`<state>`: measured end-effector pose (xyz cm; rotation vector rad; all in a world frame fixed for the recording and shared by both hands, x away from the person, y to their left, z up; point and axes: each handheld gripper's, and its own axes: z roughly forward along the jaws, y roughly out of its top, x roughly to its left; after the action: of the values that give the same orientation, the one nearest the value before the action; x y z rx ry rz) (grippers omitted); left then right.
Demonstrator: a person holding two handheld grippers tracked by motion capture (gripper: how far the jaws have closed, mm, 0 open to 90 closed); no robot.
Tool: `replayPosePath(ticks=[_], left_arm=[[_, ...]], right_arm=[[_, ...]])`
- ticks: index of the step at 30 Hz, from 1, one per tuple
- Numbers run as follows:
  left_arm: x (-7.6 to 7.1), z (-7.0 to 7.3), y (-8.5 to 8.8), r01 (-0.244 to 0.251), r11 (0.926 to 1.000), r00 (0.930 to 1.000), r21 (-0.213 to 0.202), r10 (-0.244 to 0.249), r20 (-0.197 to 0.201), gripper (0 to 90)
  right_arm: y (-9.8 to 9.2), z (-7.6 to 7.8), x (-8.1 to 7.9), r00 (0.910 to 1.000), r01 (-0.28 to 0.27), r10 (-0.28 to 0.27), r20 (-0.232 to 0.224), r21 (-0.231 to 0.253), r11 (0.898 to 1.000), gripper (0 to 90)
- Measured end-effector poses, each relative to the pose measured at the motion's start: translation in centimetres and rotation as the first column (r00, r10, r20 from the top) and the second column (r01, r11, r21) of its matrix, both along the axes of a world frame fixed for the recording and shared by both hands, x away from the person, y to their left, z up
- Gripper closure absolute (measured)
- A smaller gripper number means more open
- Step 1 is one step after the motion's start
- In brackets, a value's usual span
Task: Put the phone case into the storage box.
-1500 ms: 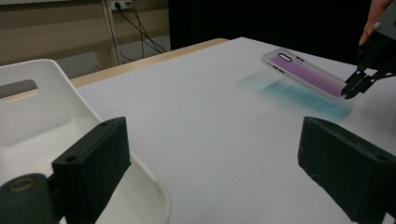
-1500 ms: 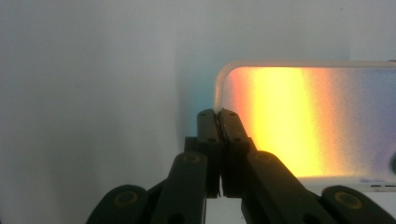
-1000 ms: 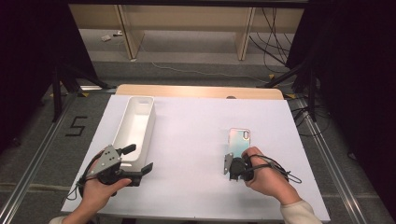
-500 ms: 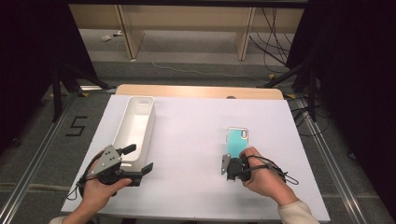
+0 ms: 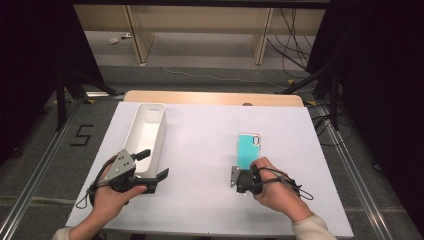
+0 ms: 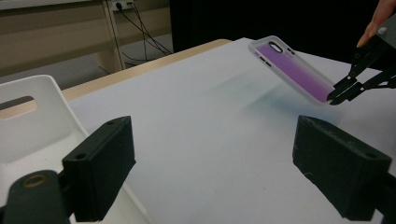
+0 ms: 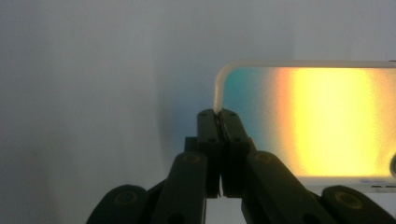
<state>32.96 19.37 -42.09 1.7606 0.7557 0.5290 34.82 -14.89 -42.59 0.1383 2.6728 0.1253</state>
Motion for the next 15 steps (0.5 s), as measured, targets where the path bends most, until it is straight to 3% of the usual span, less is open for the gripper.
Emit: replayPosePath(ticks=[8,15], left_arm=[[1.3,0.6,-1.2,0.02,0.9993,0.9991,0.033,-0.019,-0.038,13.3],[2.5,1.5,-3.6,0.048,0.9962,0.9973,0.072,-0.044,-0.059,15.0]], right_arm=[[1.0,-0.1,0.0,0.9995,-0.027,0.027,0.017,-0.004,1.0,89.3],[1.9,-0.5,-0.2,0.9987,-0.04,0.04,0.033,-0.009,0.999,89.3]])
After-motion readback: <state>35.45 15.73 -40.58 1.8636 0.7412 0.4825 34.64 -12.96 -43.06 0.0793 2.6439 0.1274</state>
